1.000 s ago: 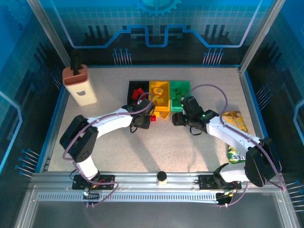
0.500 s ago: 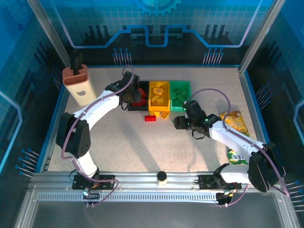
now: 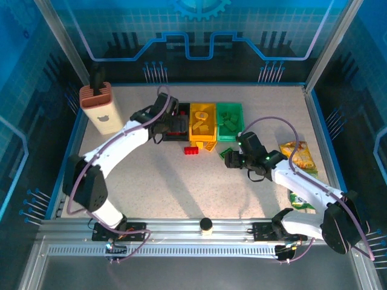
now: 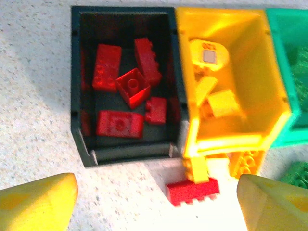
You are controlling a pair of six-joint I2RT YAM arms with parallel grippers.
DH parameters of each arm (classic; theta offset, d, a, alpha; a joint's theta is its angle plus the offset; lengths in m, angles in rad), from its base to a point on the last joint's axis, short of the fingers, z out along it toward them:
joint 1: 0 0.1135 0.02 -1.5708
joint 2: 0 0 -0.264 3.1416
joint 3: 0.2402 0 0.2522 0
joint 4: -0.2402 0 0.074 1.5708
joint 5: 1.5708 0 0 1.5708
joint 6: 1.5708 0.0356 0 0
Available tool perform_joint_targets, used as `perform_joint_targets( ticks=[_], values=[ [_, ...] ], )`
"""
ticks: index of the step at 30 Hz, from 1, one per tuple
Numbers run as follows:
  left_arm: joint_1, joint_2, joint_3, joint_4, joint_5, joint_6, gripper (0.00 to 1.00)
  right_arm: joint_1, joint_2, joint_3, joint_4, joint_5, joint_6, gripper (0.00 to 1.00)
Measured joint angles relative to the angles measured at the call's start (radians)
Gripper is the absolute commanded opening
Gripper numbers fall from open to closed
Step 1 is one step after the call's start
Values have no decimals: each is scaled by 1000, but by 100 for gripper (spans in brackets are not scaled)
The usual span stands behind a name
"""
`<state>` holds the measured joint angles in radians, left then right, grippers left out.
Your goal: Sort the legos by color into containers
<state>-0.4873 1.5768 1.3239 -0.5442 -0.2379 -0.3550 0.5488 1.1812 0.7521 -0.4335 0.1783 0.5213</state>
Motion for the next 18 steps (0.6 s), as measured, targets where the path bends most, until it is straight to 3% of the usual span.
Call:
perform_joint_targets(
  ticks=[8,18],
  values=[
    [-97,-58,-257,73,41,-23,86,0,1,-19,10,-4,11,67],
    [-98,99,-271,192,124,-27,87,0,-14,-57,13,-3,19,67]
  ],
)
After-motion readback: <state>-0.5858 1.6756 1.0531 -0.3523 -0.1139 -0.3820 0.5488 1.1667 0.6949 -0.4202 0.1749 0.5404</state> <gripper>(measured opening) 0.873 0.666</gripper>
